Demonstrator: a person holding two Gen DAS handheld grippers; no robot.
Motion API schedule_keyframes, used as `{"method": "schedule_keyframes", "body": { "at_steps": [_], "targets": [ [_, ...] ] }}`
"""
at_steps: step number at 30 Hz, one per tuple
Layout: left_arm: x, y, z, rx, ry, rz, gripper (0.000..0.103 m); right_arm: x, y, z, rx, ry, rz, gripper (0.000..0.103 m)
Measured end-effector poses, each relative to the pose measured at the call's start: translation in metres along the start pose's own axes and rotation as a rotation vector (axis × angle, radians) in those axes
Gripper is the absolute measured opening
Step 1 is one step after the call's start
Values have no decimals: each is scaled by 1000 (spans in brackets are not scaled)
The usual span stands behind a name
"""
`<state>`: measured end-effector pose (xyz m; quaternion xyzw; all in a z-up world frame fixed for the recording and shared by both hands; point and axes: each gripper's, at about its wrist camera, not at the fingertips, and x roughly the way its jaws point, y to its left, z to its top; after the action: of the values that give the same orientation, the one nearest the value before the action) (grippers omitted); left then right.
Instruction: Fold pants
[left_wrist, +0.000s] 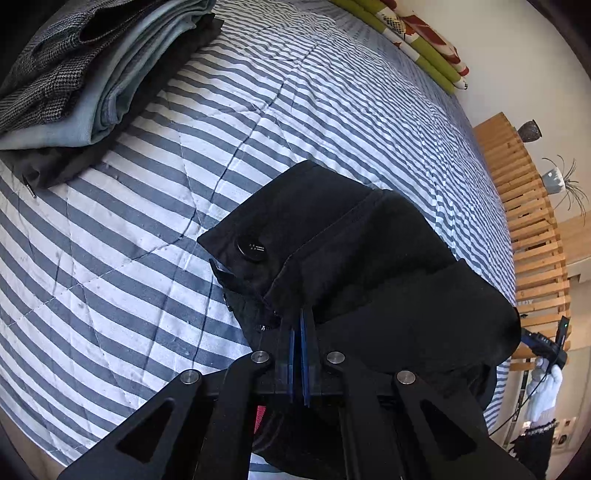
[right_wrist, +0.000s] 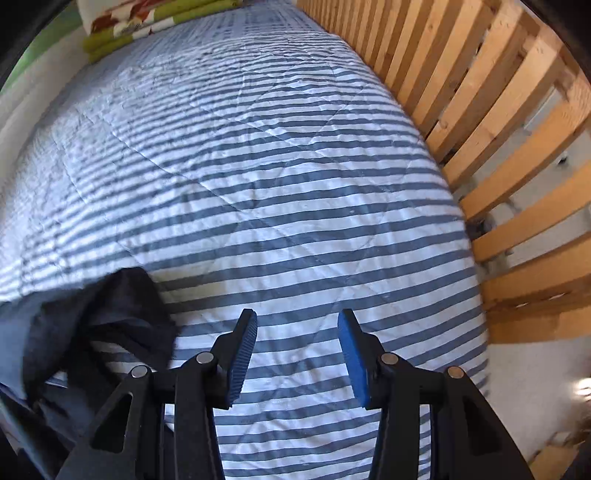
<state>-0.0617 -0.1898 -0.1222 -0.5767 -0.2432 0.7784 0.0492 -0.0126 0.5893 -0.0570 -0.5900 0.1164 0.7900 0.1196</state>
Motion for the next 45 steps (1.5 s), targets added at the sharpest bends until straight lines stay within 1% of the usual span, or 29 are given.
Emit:
{"method": "schedule_keyframes", "body": {
  "at_steps": [3, 5, 8, 10, 11, 13, 15, 16, 18, 20, 21, 22, 23, 24, 25, 26, 27, 28, 29, 30, 33, 34, 35, 37, 38, 41, 42, 44, 45],
  "targets": [
    [-2, -2, 0, -1, -3, 1, 2, 0, 28, 7, 41, 37, 198, 45],
    [-6, -3, 1, -3, -11, 0, 2, 8, 62, 14, 27, 98, 272, 56],
    [-12, -5, 2, 2, -23, -3, 2, 31, 112, 16, -4, 200, 267, 57],
    [-14, -5, 2, 5, -26, -1, 2, 44, 132, 15, 19, 208, 253, 55],
    [-14, -6, 2, 6, -27, 0, 2, 48, 139, 15, 26, 196, 247, 33],
    [-16, -7, 2, 7, -31, 2, 2, 48, 156, 16, 2, 170, 230, 6],
    [-18, -7, 2, 10, -36, -2, 2, 31, 167, 20, -30, 85, 232, 3],
    [-20, -7, 2, 11, -40, -4, 2, 14, 172, 22, -52, 24, 251, 3],
    [-22, -8, 0, 14, -43, -13, 2, -28, 171, 26, -104, -126, 335, 3],
    [-22, -10, -4, 25, -37, -24, 2, -72, 158, 21, -140, -287, 435, 3],
    [-21, -12, -7, 35, -28, -30, 2, -87, 147, 16, -147, -339, 466, 3],
    [-19, -14, -9, 49, -16, -37, 2, -93, 133, 9, -139, -351, 468, 3],
    [-14, -16, -10, 65, -1, -43, 2, -90, 118, 3, -118, -326, 463, 6],
    [-12, -18, -13, 76, 12, -44, 2, -77, 104, -4, -99, -266, 452, 11],
    [-11, -19, -14, 80, 24, -48, 3, -57, 91, -12, -90, -167, 401, 28],
    [-10, -18, -15, 79, 38, -59, 3, -35, 78, -22, -74, -63, 314, 40],
    [-10, -17, -15, 78, 43, -62, 3, -14, 64, -34, -47, 23, 234, 41],
    [-12, -17, -15, 79, 38, -63, 3, 1, 50, -44, -18, 82, 169, 41],
    [-16, -15, -14, 77, 31, -72, 3, 9, 36, -51, 14, 112, 118, 41],
    [-20, -14, -13, 73, 23, -83, 4, 11, 25, -53, 52, 116, 108, 41],
    [-36, -11, -8, 63, 2, -109, 8, 0, 8, -39, 141, 73, 162, 41],
    [-40, -9, -5, 58, -8, -109, 13, -3, 11, -30, 141, 58, 168, 44],
    [-46, -8, -3, 52, -21, -108, 17, -4, 17, -20, 128, 52, 173, 53],
    [-58, -6, -1, 41, -50, -109, 26, 4, 37, -5, 68, 66, 168, 63],
    [-65, -4, 0, 39, -58, -112, 28, 12, 47, 0, 35, 74, 137, 63],
    [-79, 5, 9, 13, -84, -114, 48, 47, 62, 0, -6, 140, 61, 63],
    [-80, 7, 16, -3, -90, -121, 58, 58, 65, 1, -3, 162, 60, 63],
    [-73, 5, 38, -10, -68, -165, 65, 74, 70, 0, 4, 189, 84, 63],
    [-66, 2, 48, -3, -45, -197, 72, 79, 72, -1, 11, 195, 103, 67]
  ]
}}
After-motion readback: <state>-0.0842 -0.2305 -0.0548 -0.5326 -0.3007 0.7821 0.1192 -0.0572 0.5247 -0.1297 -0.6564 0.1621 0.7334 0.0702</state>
